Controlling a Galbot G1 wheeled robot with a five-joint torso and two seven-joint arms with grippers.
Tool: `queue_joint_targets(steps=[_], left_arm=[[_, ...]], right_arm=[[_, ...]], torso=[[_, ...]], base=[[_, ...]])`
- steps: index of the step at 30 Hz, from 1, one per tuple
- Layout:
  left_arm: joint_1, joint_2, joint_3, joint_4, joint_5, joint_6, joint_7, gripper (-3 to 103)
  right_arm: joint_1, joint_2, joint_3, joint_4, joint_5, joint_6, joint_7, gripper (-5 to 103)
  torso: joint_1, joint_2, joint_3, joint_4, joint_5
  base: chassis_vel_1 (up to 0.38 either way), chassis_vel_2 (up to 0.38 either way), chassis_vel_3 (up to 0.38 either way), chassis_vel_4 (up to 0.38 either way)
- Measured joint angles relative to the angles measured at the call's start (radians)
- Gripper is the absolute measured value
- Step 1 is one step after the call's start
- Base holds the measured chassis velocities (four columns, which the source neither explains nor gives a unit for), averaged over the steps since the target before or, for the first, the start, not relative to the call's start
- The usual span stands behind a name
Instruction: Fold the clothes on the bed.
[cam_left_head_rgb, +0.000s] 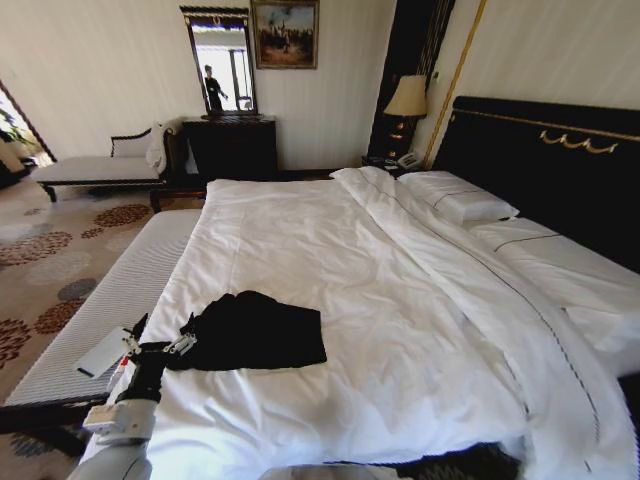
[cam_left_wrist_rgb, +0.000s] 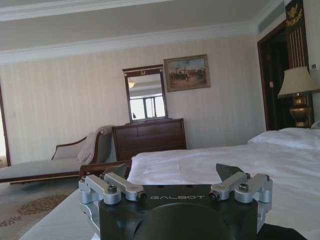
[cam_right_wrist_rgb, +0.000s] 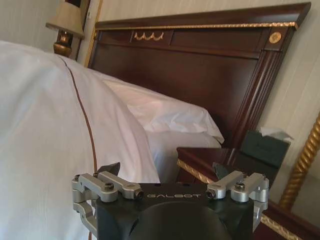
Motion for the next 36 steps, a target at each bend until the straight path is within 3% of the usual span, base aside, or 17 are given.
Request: queue_joint_targets(steps=[14,22,36], left_arm=[[-0.002,0.008,-0.002,-0.019,0.008,0.021,-0.012,100],[0.002,-0.013,-0.003,-0.015,0.012,0.021,-0.012,100],[0.006,-0.023,0.002,-0.012,0.023,0.017,-0.011,100]], right_arm=[[-0.089,-0.008,0.047,0.423,0.072,-0.133,0.153,100],[-0.073,-0.007,0.017,0.573,-0.003,-0.134,0.161,100],[-0.045,0.044,-0.043,0.675,-0.024,-0.156,0.153,100]], torso=[[0.000,0.000,0.000,-0.0001,-0.0002],[0.000,0.000,0.000,0.0002,0.0000],[0.000,0.000,0.000,-0.0001,0.0001]], base=[[0.000,0.000,0.000,0.000],[0.000,0.000,0.000,0.000],[0.000,0.000,0.000,0.000]])
